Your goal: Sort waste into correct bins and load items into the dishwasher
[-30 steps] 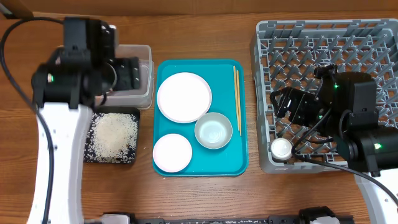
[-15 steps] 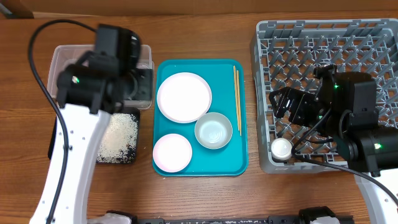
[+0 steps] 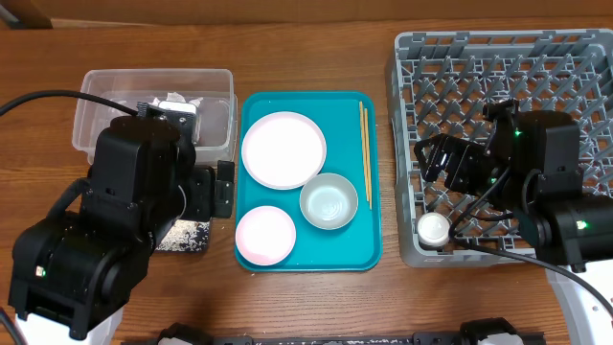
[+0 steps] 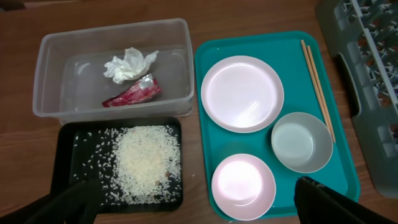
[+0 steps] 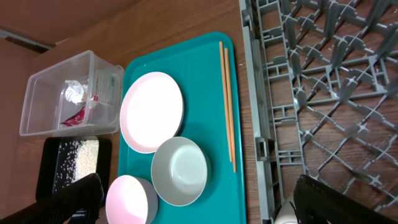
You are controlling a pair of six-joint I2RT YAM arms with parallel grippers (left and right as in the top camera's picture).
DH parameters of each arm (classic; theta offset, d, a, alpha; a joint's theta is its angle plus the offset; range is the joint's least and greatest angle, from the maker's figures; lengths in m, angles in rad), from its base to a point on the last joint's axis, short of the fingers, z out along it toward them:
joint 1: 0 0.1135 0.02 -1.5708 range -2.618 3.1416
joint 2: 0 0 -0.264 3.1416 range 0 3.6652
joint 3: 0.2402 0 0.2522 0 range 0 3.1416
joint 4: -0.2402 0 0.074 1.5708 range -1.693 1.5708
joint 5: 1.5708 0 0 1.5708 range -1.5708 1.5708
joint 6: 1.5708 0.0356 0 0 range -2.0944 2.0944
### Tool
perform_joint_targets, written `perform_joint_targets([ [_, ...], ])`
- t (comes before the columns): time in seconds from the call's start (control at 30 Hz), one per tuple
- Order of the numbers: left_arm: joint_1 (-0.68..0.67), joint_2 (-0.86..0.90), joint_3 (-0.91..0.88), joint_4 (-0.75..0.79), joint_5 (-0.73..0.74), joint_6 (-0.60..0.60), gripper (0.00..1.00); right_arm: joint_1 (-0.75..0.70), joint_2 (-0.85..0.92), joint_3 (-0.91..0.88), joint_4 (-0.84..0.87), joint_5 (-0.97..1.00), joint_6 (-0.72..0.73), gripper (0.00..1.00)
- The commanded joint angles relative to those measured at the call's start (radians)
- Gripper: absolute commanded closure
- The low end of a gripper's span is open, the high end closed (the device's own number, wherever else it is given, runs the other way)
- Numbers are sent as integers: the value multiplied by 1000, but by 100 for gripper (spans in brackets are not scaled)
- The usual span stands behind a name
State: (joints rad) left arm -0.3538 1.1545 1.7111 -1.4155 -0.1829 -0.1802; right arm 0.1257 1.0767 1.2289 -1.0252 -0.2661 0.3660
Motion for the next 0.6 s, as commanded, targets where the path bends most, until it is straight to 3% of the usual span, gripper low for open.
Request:
perform_joint_targets([
  [0.0, -5, 14, 6, 0, 26, -7, 0, -3, 1, 16, 2, -5, 0, 0],
  [0.43, -10, 3, -1, -33, 2, 21, 0, -3, 1, 16, 2, -5, 0, 0],
  [0.57, 32, -105, -119, 119, -47, 31, 0, -3, 1, 16, 2, -5, 0, 0],
])
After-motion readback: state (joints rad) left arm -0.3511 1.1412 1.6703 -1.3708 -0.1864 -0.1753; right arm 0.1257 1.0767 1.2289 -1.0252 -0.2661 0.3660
